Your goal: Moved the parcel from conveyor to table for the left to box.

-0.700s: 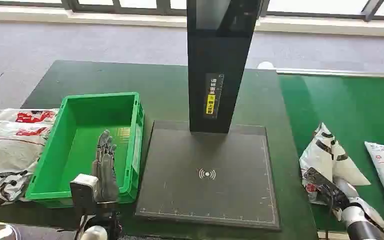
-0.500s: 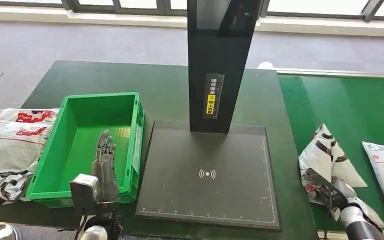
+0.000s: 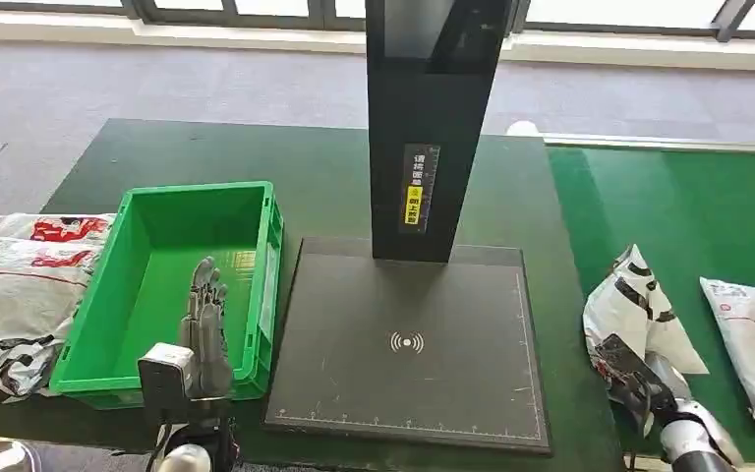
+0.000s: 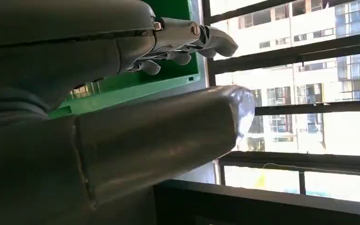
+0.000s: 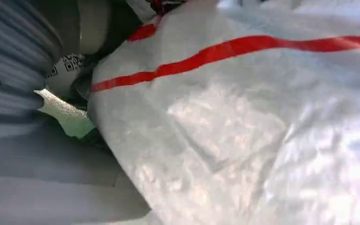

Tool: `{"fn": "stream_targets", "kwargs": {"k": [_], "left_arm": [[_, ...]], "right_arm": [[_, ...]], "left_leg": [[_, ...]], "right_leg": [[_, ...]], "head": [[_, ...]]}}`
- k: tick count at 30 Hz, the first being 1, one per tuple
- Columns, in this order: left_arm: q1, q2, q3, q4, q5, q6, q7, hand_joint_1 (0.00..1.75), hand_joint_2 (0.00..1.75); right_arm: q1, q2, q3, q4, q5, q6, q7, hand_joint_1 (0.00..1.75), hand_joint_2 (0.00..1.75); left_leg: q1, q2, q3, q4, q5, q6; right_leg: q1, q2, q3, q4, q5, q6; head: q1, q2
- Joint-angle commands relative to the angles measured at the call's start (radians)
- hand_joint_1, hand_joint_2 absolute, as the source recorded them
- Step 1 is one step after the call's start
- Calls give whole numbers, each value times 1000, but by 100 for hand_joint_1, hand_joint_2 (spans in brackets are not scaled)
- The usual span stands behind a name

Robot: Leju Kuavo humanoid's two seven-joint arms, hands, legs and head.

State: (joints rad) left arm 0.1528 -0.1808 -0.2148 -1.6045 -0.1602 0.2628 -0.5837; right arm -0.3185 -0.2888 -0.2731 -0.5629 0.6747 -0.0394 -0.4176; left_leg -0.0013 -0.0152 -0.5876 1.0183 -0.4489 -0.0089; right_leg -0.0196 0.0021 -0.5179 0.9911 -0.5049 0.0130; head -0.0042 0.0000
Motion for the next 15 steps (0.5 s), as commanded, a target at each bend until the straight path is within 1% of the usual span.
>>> {"fn": "stream_targets", "kwargs": {"k": [1,2,3,4,5,7,10,11,13,15], "left_arm": [[-14,5,-11,21,-19,20,4,0,0],[-15,4,-10,21,-20,20,4,0,0],[-15,4,-9,21,-20,19,4,0,0],[-15,4,-9,21,-20,19,4,0,0],[-15,4,-9,21,-20,19,4,0,0],[-15,4,-8,22,-21,19,5,0,0],[-14,3,-8,22,-22,18,5,0,0],[-11,5,-7,17,-24,20,3,0,0],[-4,6,-6,7,-27,17,3,0,0],[-3,5,-8,2,-30,14,5,0,0]], "right_arm": [[283,261,6,-825,-287,-233,-117,175,175],[295,268,22,-855,-298,-238,-128,175,175],[301,269,28,-870,-297,-238,-127,175,175],[304,272,29,-870,-298,-238,-127,175,175],[304,272,29,-870,-298,-238,-127,175,175],[301,263,28,-857,-304,-244,-131,175,175],[299,258,28,-844,-312,-247,-139,175,175],[325,278,49,-913,-340,-234,-215,175,175],[384,303,103,-1043,-322,-232,-180,175,175],[413,313,129,-1103,-313,-243,-174,175,175]], "left_leg": [[1,6,0,-2,0,-2],[1,6,-1,-2,-1,-2],[1,2,-2,-1,-1,-1],[1,4,-1,-2,-1,-2],[1,1,-1,-1,0,-2],[2,0,-1,-2,0,-2],[1,1,-1,-2,0,-1],[1,0,-1,-1,0,-1],[1,0,-2,-1,-1,-1],[1,1,-1,-1,-1,-2]], "right_leg": [[1,5,-2,-1,1,-3],[1,5,-4,0,1,-3],[1,2,-3,0,0,-2],[1,3,-3,0,-1,-3],[1,1,-3,0,-1,-3],[2,-1,-2,-1,-2,-4],[1,0,-2,-1,-2,-3],[1,-1,-2,0,-2,-3],[1,-1,-3,0,-2,-3],[0,-1,-3,0,-2,-4]], "head": [[0,0],[0,0],[0,0],[0,0],[0,0],[0,0],[0,0],[0,0],[0,0],[0,0]]}}
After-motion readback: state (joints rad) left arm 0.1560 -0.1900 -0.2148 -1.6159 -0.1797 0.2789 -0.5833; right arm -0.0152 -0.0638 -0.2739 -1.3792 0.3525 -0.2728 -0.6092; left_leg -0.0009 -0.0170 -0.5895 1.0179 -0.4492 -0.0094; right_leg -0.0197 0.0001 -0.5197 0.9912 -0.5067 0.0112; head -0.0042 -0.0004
